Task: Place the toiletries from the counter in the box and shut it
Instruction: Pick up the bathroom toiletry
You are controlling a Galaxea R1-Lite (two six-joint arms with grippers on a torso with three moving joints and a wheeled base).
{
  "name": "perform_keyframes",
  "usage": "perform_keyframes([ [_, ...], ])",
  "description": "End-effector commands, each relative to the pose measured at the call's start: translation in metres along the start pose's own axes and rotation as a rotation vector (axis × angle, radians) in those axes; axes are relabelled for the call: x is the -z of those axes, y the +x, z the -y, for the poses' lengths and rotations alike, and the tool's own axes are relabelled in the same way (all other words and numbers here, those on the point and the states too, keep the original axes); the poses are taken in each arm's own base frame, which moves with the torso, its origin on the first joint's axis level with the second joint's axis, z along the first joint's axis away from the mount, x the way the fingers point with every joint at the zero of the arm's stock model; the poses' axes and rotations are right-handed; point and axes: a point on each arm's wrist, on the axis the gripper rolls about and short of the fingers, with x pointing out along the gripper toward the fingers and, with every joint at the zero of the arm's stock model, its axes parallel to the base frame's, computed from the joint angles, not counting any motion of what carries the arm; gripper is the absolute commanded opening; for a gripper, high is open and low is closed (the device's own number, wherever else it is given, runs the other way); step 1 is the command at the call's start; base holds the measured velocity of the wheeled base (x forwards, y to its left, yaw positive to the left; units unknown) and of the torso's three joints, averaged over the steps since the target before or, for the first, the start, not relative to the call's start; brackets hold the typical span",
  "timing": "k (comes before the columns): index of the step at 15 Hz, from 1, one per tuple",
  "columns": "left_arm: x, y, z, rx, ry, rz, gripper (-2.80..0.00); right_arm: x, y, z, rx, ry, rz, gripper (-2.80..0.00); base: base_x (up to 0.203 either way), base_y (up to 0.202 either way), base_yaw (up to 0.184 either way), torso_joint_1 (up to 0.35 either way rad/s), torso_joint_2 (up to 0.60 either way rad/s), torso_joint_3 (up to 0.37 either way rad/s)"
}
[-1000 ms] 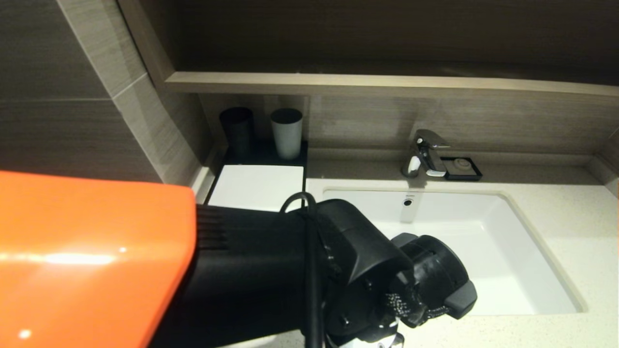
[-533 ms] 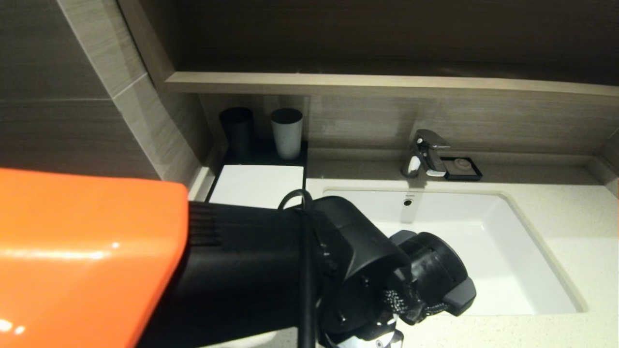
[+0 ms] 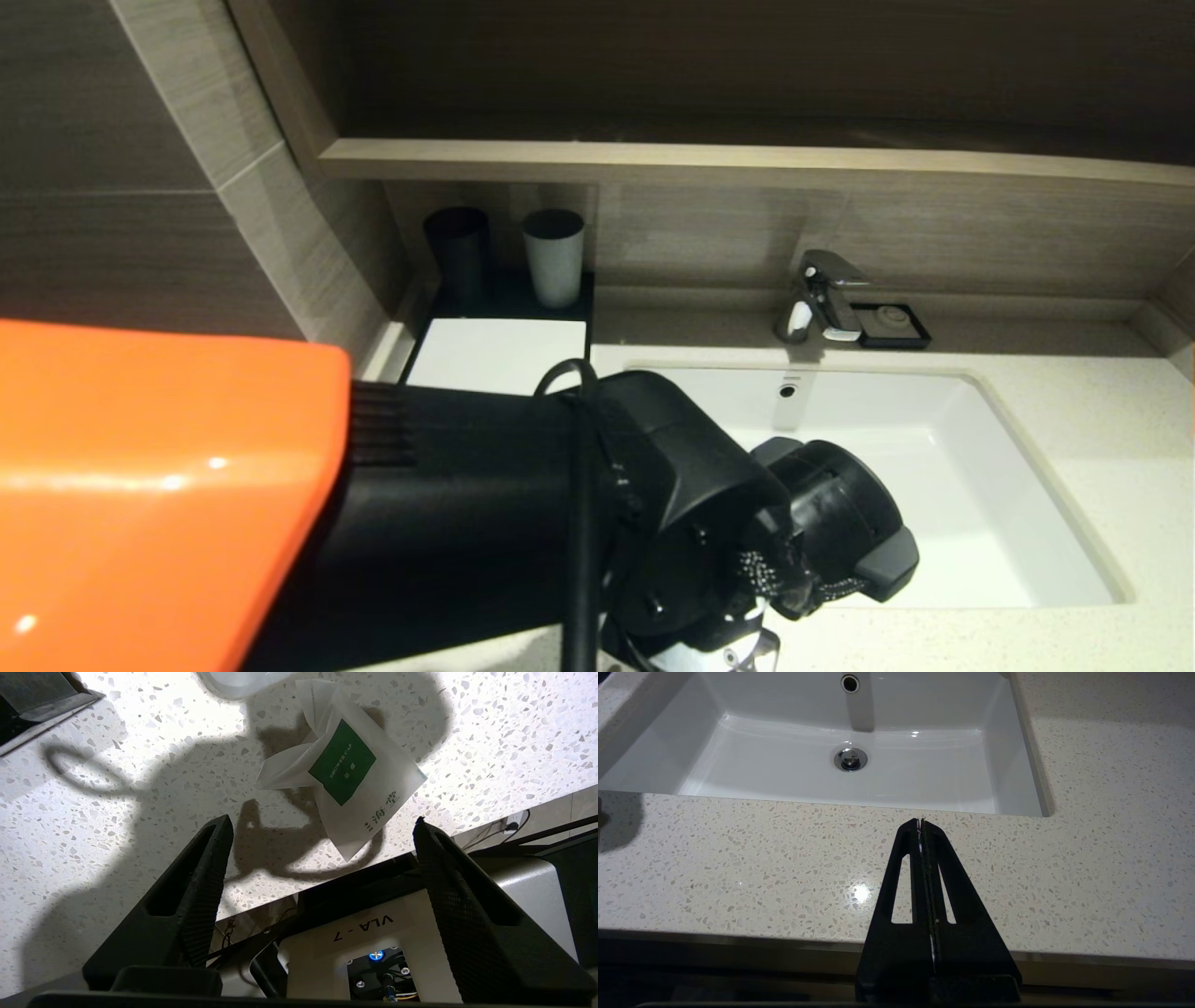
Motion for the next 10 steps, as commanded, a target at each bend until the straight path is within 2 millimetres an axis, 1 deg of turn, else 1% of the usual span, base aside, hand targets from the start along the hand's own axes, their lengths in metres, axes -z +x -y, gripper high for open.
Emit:
perform_keyframes([
  [1,0.0000,-0.0004,-0.0009,-0.004,-0.004,-0.002,0.00,0.0001,0.0000,0.0000,0.000,-0.001,0.000,-2.80,0.000,0.000,0.000,0.000,0.00,0.000],
  [10,-0.0007,-0.0020,-0.0024,-0.003,-0.013,0.002,0.00,0.0001,0.0000,0.0000,0.000,-0.001,0.000,-2.80,0.000,0.000,0.000,0.000,0.00,0.000],
])
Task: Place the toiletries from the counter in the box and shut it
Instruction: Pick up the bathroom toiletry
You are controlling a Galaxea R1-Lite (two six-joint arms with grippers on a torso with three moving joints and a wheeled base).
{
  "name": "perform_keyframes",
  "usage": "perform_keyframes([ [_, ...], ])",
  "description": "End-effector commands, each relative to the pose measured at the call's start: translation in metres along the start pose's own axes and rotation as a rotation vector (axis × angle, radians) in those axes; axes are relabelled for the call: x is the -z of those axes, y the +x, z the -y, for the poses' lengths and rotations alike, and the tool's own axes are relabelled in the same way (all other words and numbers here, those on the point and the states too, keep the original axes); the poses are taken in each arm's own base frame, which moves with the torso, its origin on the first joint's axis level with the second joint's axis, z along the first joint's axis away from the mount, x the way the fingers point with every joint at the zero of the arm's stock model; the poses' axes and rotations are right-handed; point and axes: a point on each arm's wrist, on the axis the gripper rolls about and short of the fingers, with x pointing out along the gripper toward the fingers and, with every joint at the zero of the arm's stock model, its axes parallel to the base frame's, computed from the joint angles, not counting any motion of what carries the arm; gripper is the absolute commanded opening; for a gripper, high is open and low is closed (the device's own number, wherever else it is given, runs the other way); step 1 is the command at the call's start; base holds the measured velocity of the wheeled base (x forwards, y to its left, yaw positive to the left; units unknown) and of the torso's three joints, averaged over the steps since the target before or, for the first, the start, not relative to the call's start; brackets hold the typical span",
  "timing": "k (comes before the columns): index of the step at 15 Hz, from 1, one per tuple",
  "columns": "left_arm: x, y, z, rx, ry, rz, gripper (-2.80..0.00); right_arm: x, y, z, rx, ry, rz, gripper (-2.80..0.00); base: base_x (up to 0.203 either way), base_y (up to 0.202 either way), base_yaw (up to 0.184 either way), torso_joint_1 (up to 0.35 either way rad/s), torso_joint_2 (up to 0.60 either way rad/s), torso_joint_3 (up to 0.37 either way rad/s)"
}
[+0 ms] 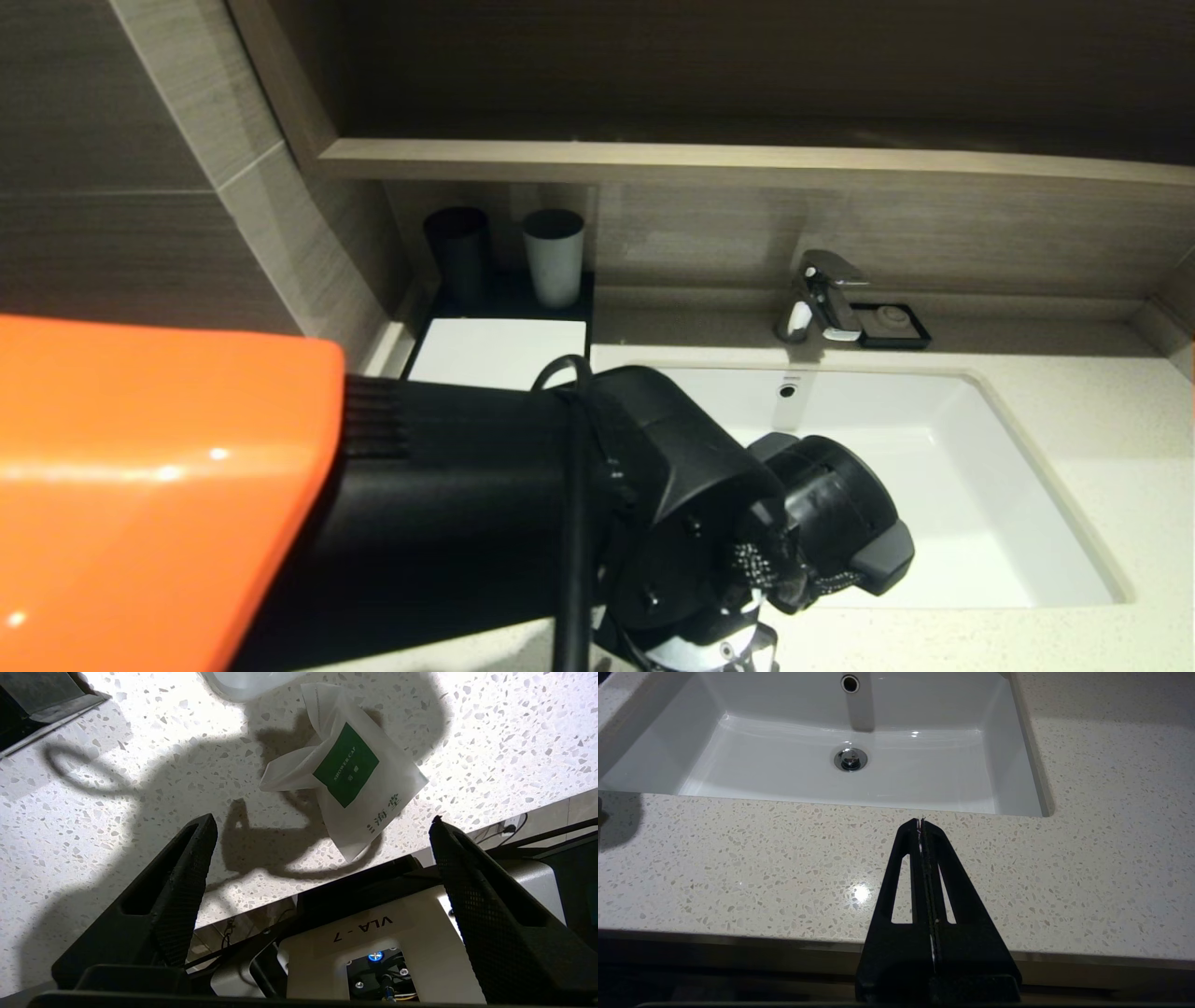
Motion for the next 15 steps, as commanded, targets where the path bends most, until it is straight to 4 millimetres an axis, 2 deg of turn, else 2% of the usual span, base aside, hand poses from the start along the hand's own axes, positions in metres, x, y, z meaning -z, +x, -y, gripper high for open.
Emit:
perform_keyframes([
  [1,0.000,-0.001,0.000,-0.003,-0.004,0.000,0.00,0.000,0.000,0.000,0.000,-0.001,0.001,-2.80,0.000,0.000,0.000,0.000,0.00,0.000],
  [9,-0.008,0.014,0.009,-0.019,-0.003,0.008,0.00,0.000,0.000,0.000,0.000,-0.001,0.001,-2.80,0.000,0.000,0.000,0.000,0.00,0.000],
  [15,-0.007,0.026,0.012,-0.037,0.014,-0.016,0.00,0.000,0.000,0.000,0.000,-0.001,-0.001,-2.80,0.000,0.000,0.000,0.000,0.00,0.000],
])
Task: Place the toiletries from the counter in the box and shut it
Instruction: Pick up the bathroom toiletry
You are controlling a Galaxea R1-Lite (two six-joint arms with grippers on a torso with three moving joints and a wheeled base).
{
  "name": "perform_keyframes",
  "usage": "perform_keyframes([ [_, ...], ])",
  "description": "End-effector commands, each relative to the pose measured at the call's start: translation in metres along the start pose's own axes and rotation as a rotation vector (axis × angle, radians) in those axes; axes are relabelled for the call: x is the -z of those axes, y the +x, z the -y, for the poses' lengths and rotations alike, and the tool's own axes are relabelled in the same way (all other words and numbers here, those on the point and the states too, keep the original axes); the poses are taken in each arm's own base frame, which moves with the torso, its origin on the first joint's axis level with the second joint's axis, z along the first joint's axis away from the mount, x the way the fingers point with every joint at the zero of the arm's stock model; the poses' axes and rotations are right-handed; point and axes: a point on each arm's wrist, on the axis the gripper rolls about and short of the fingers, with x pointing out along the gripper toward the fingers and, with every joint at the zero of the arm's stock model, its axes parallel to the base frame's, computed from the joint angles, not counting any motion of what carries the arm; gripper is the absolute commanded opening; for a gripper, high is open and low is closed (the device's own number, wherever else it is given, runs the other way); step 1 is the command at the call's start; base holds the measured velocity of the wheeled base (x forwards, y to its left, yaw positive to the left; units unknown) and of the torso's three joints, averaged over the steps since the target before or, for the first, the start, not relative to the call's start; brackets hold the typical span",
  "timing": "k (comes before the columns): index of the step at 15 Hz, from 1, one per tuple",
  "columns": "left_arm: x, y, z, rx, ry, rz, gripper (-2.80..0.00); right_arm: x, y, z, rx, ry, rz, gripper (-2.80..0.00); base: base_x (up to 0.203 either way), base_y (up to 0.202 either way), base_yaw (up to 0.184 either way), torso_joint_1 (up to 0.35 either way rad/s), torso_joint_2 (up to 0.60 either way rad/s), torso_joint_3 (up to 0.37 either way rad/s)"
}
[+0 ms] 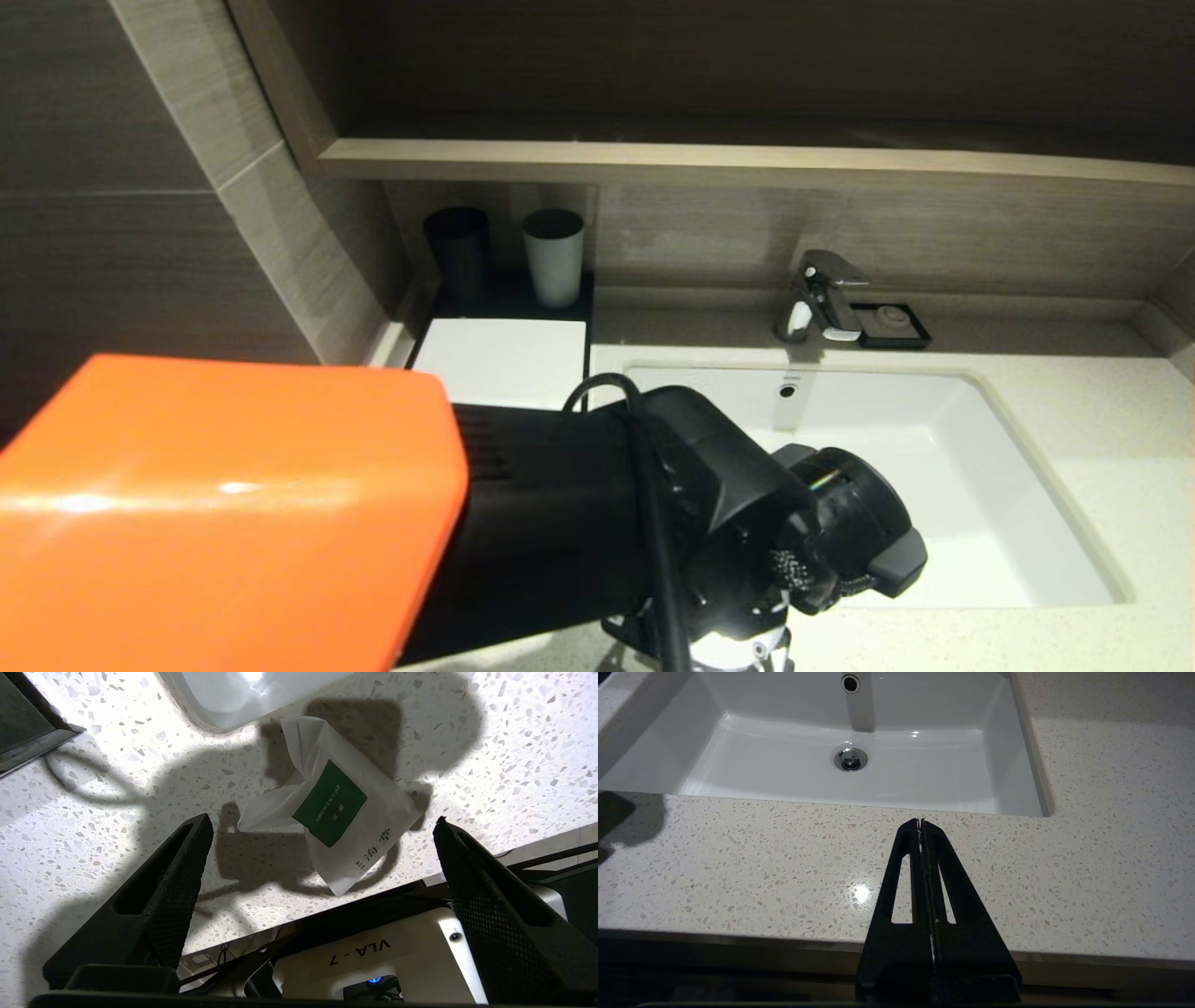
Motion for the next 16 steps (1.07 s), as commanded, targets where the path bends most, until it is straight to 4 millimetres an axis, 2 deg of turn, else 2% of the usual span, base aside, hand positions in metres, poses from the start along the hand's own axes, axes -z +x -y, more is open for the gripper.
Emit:
perform_keyframes([
  [1,0.0013,0.0087,0.0019,-0.017,0.006,-0.021,0.00,0.0001,0.0000,0.0000,0.000,-0.001,0.001,-2.80,0.000,0.000,0.000,0.000,0.00,0.000],
  [16,0.0010,0.0169,0.0046,-0.028,0.010,-0.035,0.00,0.0000,0.0001,0.0000,0.000,-0.001,-0.001,-2.80,0.000,0.000,0.000,0.000,0.00,0.000],
])
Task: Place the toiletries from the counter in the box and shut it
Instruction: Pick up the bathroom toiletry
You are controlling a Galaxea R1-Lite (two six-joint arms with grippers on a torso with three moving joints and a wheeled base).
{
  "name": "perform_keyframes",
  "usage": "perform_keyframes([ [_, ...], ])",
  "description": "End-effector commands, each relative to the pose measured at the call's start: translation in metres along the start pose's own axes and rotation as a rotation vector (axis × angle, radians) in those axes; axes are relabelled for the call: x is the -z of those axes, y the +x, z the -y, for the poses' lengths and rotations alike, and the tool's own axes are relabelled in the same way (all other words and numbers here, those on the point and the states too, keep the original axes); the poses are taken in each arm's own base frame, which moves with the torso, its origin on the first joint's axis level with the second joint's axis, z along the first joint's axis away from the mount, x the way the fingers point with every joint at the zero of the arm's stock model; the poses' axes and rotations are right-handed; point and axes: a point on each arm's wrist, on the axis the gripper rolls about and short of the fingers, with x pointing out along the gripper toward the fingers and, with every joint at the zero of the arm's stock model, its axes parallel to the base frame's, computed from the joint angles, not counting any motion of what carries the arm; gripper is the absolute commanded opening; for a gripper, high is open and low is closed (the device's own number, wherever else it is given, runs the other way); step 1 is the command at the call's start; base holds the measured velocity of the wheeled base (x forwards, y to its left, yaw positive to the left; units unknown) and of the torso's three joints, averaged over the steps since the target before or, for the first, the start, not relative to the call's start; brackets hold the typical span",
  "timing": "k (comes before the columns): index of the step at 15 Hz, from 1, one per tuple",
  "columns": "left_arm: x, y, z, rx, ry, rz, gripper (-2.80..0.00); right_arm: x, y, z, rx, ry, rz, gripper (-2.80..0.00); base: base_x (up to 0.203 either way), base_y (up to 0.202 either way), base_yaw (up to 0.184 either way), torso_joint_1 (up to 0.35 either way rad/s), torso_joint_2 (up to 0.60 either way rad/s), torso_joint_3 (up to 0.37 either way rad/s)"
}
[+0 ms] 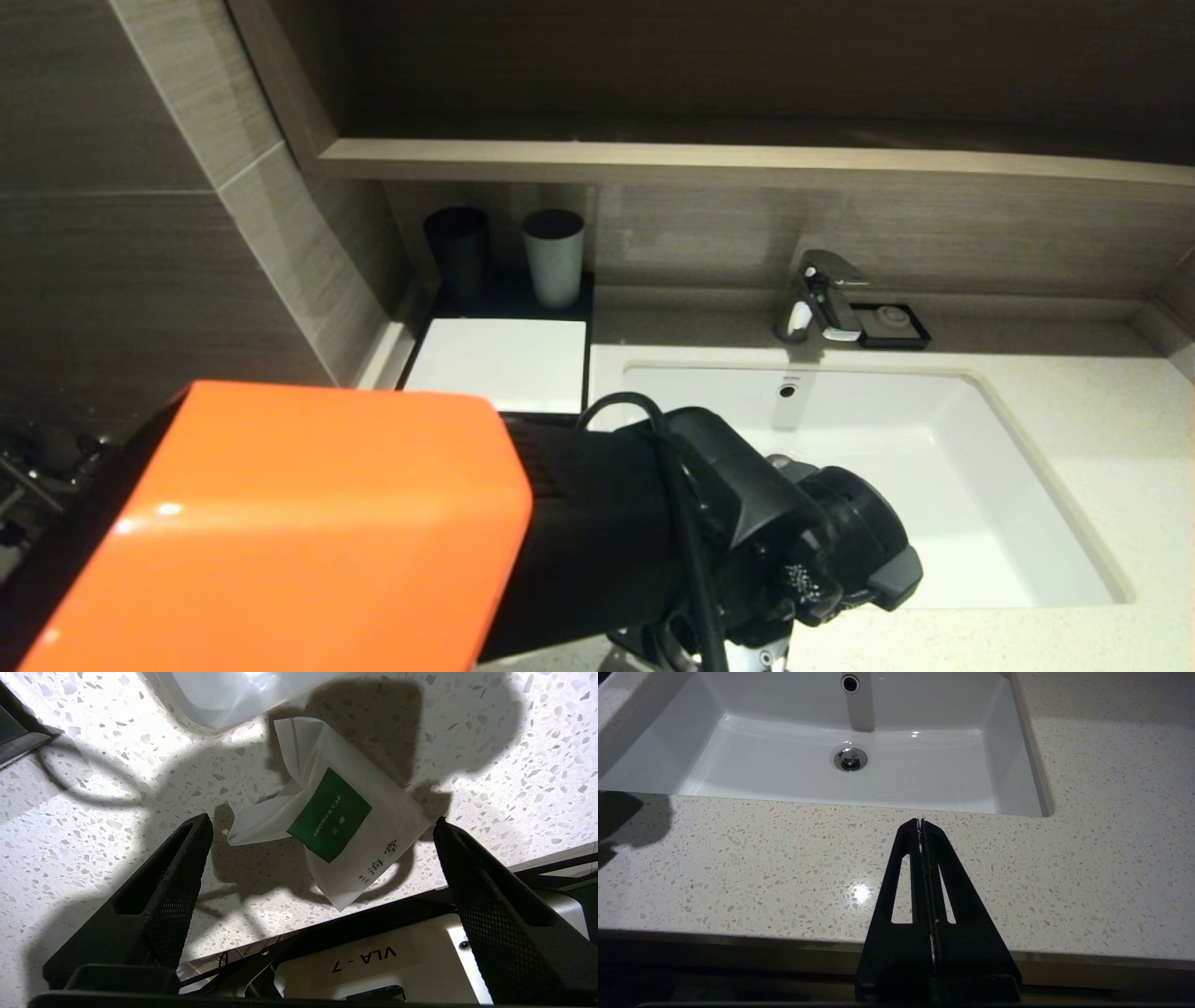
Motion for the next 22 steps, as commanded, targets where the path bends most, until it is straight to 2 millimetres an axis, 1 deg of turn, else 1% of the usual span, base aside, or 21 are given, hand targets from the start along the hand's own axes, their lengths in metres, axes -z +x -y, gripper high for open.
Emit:
perform_keyframes([
  [1,0.0006,0.0025,0.0004,-0.007,-0.001,-0.008,0.00,0.0001,0.0000,0.0000,0.000,-0.001,0.000,-2.80,0.000,0.000,0.000,0.000,0.00,0.000],
  [6,0.0010,0.0054,0.0011,-0.011,0.001,-0.015,0.00,0.0001,0.0000,0.0000,0.000,-0.001,0.000,-2.80,0.000,0.000,0.000,0.000,0.00,0.000],
  [7,0.0010,0.0059,0.0012,-0.013,0.002,-0.015,-2.80,0.0001,0.0000,0.0000,0.000,-0.001,0.000,-2.80,0.000,0.000,0.000,0.000,0.00,0.000],
  [14,0.0022,0.0064,0.0006,-0.021,0.004,-0.027,-2.80,0.0001,0.0000,0.0000,0.000,-0.001,0.000,-2.80,0.000,0.000,0.000,0.000,0.00,0.000],
  [22,0.0007,0.0003,-0.0003,-0.011,-0.009,-0.012,-2.80,0.0001,0.0000,0.0000,-0.001,-0.001,0.000,-2.80,0.000,0.000,0.000,0.000,0.00,0.000],
])
